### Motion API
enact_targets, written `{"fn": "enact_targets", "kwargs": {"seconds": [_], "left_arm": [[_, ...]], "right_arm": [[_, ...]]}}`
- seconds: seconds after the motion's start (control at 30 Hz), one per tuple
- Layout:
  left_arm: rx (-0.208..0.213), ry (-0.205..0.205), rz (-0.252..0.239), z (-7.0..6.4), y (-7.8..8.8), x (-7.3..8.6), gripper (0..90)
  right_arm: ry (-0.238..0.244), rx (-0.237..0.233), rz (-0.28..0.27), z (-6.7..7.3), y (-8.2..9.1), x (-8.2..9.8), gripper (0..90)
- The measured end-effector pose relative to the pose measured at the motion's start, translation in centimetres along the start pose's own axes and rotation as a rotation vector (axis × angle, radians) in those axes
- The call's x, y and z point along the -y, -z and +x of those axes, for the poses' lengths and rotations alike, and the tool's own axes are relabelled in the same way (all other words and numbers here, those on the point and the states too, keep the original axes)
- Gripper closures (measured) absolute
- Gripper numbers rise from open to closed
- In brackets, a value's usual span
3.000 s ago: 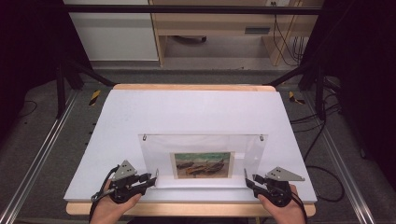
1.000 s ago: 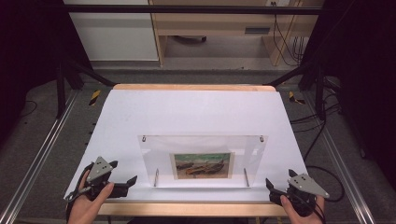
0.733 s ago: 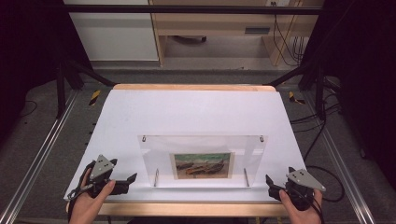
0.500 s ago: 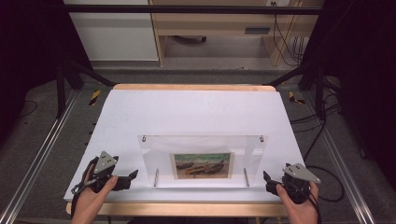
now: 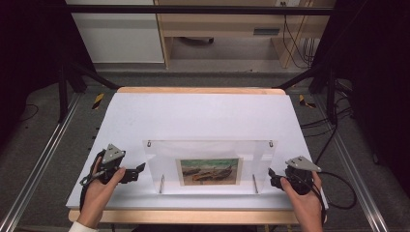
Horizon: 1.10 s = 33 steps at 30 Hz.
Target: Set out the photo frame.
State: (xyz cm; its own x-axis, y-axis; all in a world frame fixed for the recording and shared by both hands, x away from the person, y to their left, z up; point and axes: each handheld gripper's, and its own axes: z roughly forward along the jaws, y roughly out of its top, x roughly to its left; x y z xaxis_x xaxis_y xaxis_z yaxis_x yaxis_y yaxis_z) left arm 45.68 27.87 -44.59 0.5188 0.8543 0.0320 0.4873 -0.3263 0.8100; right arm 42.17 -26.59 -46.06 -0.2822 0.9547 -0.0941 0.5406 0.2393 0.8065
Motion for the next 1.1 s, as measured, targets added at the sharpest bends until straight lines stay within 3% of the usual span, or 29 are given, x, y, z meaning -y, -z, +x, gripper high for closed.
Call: {"fn": "enact_targets", "kwargs": {"seconds": [0.23, 0.37, 0.53, 0.67, 0.93, 0.97, 1.1], "left_arm": [[-0.028, 0.025, -0.025, 1.2, -1.7, -0.6, 9.7], [-0.035, 0.055, -0.033, 1.6, -2.3, -0.5, 9.7], [-0.052, 0.052, -0.017, 1.8, -2.7, -0.6, 9.7], [-0.07, 0.076, 0.005, 2.6, -2.8, -0.7, 9.8], [-0.134, 0.089, 0.028, 3.4, -2.1, -0.1, 10.6], [-0.14, 0.083, 0.029, 3.4, -1.9, 0.0, 10.6], [-0.168, 0.059, 0.036, 3.3, -1.5, 0.4, 11.4]], "right_arm": [[-0.004, 0.007, 0.013, -0.5, -1.7, -0.9, 16.5], [-0.039, 0.01, 0.014, -0.8, -2.6, -1.3, 17.0], [-0.067, 0.028, 0.02, -1.4, -3.6, -2.1, 17.8], [-0.112, 0.038, 0.064, -1.8, -4.4, -3.0, 18.0], [-0.132, 0.078, 0.164, -2.2, -5.4, -3.5, 16.6], [-0.112, 0.081, 0.169, -2.3, -5.3, -3.3, 16.5], [-0.115, 0.097, 0.157, -2.2, -4.7, -2.9, 16.1]]}}
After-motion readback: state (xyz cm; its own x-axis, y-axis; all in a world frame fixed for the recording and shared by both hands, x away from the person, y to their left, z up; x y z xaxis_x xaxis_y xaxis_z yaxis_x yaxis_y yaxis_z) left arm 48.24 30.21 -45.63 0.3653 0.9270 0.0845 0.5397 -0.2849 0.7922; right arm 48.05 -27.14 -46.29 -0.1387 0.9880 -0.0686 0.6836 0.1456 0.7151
